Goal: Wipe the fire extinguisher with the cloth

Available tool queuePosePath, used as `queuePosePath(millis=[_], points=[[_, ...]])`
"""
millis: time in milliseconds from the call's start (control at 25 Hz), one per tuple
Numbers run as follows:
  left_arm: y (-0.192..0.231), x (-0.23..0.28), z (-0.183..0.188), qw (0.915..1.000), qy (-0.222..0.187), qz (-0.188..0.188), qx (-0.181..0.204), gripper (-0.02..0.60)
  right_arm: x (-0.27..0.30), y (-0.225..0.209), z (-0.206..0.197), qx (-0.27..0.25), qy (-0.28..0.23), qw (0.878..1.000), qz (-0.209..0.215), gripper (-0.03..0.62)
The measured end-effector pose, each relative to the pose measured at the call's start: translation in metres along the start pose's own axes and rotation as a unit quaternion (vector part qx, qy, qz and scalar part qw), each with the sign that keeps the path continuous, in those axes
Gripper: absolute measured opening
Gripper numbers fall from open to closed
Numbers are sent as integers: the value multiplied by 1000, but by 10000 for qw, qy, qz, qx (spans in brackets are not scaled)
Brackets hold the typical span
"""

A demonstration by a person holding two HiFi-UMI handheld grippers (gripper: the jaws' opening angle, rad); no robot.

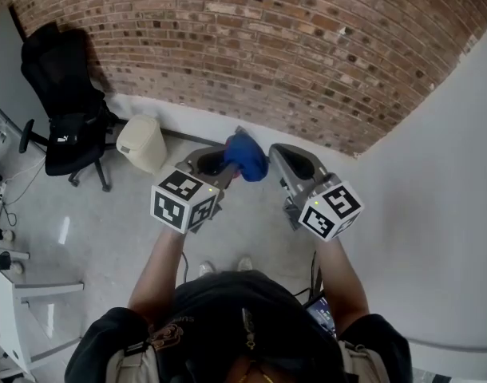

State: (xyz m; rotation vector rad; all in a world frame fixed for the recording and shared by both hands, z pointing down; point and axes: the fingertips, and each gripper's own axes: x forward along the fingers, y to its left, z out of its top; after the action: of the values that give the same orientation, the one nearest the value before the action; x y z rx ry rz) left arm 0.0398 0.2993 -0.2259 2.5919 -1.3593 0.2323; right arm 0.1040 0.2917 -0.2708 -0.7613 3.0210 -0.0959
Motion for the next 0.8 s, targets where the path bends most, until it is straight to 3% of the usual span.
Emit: queuePosePath(millis=[800], points=[[-7,6,10,9999,-85,-107,75,48,-3,-6,11,-87,-74,9999,-90,3]])
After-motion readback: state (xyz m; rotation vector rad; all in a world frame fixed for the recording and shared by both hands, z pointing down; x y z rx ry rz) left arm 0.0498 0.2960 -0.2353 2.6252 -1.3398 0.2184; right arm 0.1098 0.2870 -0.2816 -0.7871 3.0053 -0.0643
